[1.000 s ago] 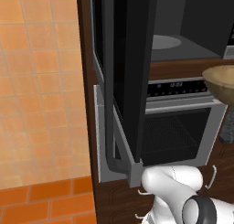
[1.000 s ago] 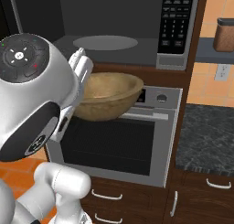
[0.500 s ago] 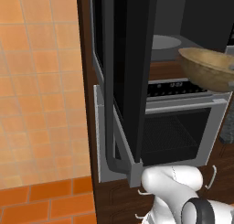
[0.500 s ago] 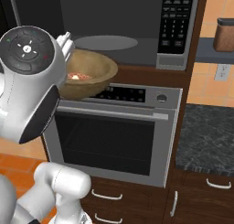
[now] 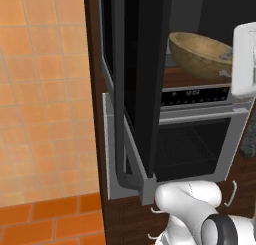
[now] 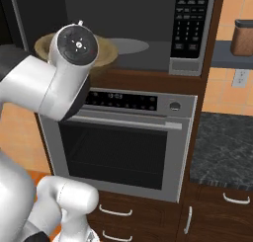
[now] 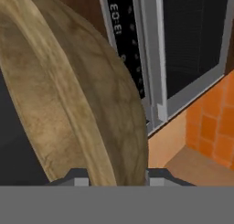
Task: Open the microwave, place the bowl with waffle inside the microwave, then close the microwave door and turn it on.
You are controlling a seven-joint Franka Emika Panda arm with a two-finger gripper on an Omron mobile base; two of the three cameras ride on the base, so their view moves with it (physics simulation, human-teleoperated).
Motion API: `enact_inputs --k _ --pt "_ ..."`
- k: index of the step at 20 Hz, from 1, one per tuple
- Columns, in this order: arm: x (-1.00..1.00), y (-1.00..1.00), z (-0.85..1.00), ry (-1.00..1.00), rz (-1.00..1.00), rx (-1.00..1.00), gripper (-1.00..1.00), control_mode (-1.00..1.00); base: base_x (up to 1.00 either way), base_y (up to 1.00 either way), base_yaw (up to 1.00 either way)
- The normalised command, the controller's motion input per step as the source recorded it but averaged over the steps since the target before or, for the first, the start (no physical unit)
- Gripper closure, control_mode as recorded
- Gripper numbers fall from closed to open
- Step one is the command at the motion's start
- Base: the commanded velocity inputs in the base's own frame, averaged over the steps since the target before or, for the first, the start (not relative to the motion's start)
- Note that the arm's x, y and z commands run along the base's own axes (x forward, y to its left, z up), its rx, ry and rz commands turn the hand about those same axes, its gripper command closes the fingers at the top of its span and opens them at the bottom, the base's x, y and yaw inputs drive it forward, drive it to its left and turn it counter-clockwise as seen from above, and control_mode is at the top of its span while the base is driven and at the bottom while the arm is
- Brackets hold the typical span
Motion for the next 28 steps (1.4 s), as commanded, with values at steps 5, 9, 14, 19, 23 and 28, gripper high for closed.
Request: enact_inputs --k 5,9,14,19,23,28 --pt "0.87 0.01 0.08 -0.15 0.06 0.00 1.00 -1.00 0.00 0.00 0.00" --pt "0.71 0.06 0.13 -0.03 0.00 -0.07 1.00 -1.00 0.00 0.00 0.00" --pt "0.54 0.18 0.50 0.13 0.00 -0.19 1.00 -1.00 0.00 0.00 0.00" --pt "0.55 0.13 0.21 0.10 0.00 -0.20 1.00 -1.00 0.00 0.00 0.00" --pt "0.41 0.00 -0.15 0.00 0.01 -0.10 1.00 -1.00 0.00 0.00 0.00" --pt "0.49 0.00 -0.36 -0.04 0.00 0.00 1.00 -1.00 0.00 0.00 0.00"
